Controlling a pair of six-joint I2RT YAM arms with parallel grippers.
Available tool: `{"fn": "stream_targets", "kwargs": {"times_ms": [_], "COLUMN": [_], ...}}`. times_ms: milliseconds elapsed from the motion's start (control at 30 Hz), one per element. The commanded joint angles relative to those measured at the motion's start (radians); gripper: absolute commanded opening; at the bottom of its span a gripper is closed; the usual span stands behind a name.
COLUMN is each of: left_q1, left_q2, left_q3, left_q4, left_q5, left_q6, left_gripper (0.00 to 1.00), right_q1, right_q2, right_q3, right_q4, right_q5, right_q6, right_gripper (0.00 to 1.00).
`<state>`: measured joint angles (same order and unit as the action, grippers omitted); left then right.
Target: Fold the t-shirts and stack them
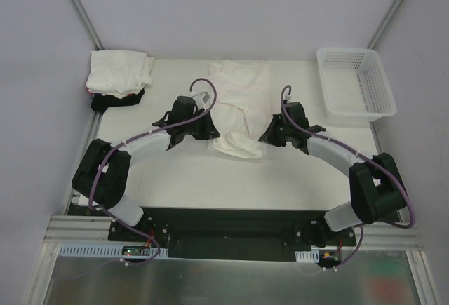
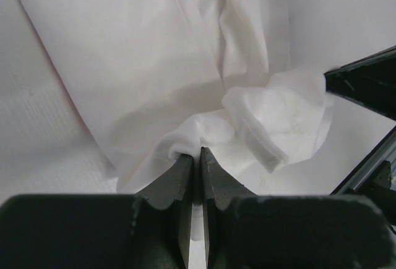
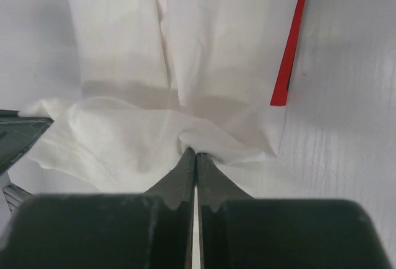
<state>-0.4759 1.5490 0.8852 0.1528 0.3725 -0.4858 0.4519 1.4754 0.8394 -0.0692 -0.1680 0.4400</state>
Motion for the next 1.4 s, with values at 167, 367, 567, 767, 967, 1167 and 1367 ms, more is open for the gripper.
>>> {"fn": "stream_targets", "kwargs": {"times_ms": [167,367,567,767,967,1167,1367], "left_q1": [0.022,0.048,0.071,0.076,0.085,0.095,0.115], "left_q2": [0.112,0.167,0.203,0.217,0.237,0.266,0.272], "left_q3": [0.089,0.161,0.213,0.233,0.244,0.273,0.305], "left_q4": [0.040,0.041,0.041,0.041,0.041,0.042,0.041], "left_q5": [0.026,0.046,0.071,0.078,0.088,0.094,0.097], "left_q6": [0.009,0.010,0.007,0.006,0.004,0.000,0.003], "left_gripper": [0.07,0.07,0.07,0.07,0.07,0.07,0.07], "right_q1": [-0.088,-0.105,-0.114,-0.116,-0.127,-0.139,-0.156], "right_q2": [0.042,0.086,0.157,0.213,0.229,0.247,0.287], "right_q3": [0.130,0.178,0.221,0.254,0.276,0.316,0.363], "right_q4": [-0.004,-0.007,0.011,0.026,0.031,0.032,0.025], "right_q5": [-0.001,-0.004,-0.022,-0.045,-0.053,-0.051,-0.050], "right_q6": [-0.009,-0.011,0.005,0.025,0.032,0.032,0.019], "right_gripper": [0.01,0.01,0.01,0.01,0.01,0.01,0.01]}}
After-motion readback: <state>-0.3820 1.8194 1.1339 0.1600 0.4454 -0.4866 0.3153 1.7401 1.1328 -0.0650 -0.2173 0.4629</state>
